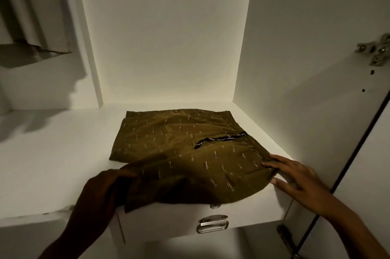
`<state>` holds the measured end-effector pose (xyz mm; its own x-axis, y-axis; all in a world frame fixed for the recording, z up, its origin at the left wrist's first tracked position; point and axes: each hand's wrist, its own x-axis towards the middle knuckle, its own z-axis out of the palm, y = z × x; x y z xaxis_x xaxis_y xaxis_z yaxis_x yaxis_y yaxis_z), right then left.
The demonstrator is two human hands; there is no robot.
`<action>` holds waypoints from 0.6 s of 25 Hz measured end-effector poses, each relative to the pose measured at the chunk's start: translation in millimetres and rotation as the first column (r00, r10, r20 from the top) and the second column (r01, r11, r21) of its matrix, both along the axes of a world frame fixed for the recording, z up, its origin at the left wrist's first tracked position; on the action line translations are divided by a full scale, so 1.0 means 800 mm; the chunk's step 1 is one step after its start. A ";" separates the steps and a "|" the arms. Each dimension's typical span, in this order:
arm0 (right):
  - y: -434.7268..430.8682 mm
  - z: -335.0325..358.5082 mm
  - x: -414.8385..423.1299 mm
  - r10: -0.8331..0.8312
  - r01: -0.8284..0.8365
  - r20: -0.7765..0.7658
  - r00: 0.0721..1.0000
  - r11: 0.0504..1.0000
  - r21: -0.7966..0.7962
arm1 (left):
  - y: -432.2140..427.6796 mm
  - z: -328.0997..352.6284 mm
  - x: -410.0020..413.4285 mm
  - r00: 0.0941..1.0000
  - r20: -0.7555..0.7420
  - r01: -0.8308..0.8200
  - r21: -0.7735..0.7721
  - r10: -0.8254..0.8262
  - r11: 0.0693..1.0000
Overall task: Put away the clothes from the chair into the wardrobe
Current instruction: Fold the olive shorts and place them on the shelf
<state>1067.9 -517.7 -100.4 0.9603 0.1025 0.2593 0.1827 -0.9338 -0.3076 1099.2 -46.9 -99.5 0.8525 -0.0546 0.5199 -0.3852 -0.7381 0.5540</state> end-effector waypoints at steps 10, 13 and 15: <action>0.013 0.004 0.000 -0.089 0.100 0.170 0.981 0.994 -0.055 | -0.031 0.020 -0.001 0.963 0.152 0.052 0.704 -0.222 0.708; 0.004 0.002 -0.009 -0.164 0.175 0.107 0.981 0.979 -0.106 | -0.031 0.024 0.005 0.861 0.216 0.091 0.826 -0.461 0.556; 0.008 0.004 -0.012 -0.195 0.200 0.048 0.980 0.973 -0.115 | -0.027 0.011 0.003 0.806 0.162 0.164 0.863 -0.569 0.478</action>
<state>1058.2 -511.4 -97.0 0.9550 -0.0562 0.2913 -0.0002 -0.9820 -0.1889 1101.5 -68.5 -91.0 0.3831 -0.8588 0.3400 -0.7466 -0.5047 -0.4334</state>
